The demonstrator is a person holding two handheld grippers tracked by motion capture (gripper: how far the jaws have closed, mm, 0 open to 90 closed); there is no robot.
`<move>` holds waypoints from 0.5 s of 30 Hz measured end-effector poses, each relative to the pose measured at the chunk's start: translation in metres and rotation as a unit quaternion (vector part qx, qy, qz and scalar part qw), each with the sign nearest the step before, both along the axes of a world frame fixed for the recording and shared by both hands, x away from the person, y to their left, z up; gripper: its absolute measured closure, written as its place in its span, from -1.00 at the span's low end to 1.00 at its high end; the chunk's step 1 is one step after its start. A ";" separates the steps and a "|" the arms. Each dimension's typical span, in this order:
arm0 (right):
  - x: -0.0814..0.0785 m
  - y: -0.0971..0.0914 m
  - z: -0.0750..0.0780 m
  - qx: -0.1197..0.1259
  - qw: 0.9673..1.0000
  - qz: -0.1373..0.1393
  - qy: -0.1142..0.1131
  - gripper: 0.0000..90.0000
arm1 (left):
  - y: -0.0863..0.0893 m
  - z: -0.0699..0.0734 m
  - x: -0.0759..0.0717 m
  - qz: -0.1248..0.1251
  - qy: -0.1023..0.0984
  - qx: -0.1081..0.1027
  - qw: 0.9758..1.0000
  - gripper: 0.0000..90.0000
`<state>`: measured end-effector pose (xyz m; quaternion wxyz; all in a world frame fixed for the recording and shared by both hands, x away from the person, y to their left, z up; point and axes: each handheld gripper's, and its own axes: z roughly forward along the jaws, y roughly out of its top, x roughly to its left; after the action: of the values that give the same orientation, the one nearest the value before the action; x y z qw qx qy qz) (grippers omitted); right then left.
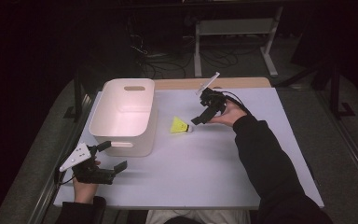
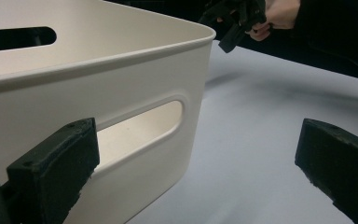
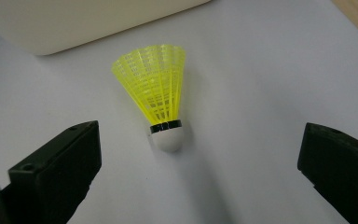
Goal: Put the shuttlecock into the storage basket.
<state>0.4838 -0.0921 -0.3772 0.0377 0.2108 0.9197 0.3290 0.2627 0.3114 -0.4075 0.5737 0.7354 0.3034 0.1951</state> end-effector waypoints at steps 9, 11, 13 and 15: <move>0.003 0.011 -0.019 -0.023 1.000 0.020 0.007 -1.00 | 0.000 0.000 0.000 -0.001 -0.001 -0.001 1.000 -1.00; 0.003 0.012 -0.021 -0.027 0.999 0.018 0.012 -1.00 | 0.000 0.000 0.000 -0.001 -0.001 -0.001 1.000 -1.00; 0.003 0.013 -0.024 -0.030 0.999 0.023 0.015 -0.95 | 0.000 0.000 0.000 -0.001 0.000 -0.001 1.000 -1.00; 0.004 0.014 -0.025 -0.032 0.999 0.027 0.016 -0.91 | 0.000 0.000 0.000 -0.001 0.000 -0.002 1.000 -1.00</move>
<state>0.4875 -0.0778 -0.4027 0.0208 0.1896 0.9356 0.2971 0.2626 0.3116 -0.4074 0.5753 0.7346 0.3028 0.1943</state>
